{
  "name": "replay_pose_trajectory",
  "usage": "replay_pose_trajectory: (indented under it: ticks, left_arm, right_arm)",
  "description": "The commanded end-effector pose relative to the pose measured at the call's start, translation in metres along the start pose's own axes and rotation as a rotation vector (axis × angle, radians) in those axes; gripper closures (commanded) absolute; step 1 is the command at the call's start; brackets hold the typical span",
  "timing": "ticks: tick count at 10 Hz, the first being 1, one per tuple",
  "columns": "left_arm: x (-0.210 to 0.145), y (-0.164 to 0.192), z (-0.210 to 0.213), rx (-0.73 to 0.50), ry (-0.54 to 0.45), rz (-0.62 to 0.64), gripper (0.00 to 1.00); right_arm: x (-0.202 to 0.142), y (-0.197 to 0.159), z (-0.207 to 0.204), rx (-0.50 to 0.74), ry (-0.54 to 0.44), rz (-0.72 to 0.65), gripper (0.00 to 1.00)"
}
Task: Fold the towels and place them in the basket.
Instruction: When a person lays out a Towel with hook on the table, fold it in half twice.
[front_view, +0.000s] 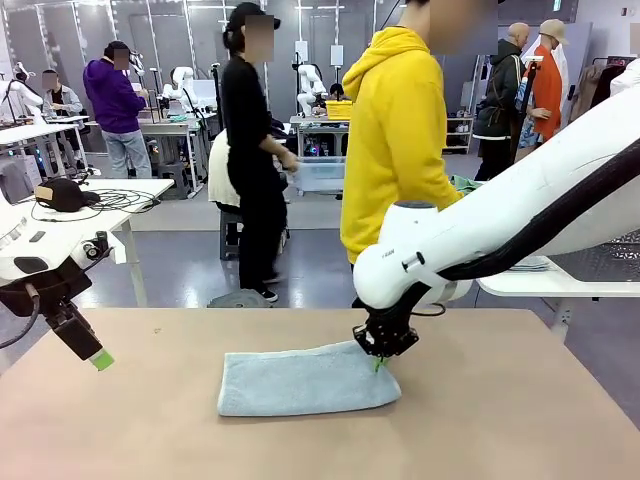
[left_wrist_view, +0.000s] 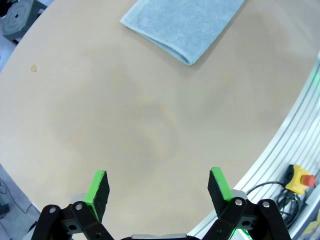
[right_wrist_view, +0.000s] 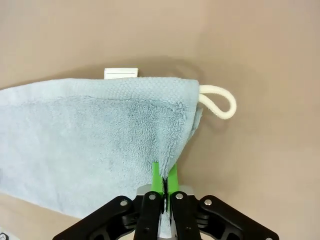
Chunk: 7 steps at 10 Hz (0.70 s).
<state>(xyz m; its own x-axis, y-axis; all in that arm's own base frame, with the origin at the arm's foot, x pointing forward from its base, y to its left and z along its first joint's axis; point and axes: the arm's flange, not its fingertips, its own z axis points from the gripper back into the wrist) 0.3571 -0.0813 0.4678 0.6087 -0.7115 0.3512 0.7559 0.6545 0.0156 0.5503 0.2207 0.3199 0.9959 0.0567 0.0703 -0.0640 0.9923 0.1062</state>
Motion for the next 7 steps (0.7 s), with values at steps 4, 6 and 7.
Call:
replay_pose_trajectory:
  ticks: [4, 6, 7]
  left_arm:
    - [0.001, 0.0, 0.0, 0.012, 0.005, 0.008, 0.0]
    - [0.001, 0.0, 0.0, 0.012, 0.005, 0.008, 0.0]
    - [0.001, 0.0, 0.0, 0.012, 0.005, 0.008, 0.0]
  right_arm:
    - [-0.019, -0.062, 0.066, -0.041, -0.023, 0.082, 1.0]
    - [-0.018, -0.053, 0.101, 0.022, -0.054, 0.166, 1.0]
    - [-0.018, -0.038, 0.113, 0.037, -0.07, 0.222, 1.0]
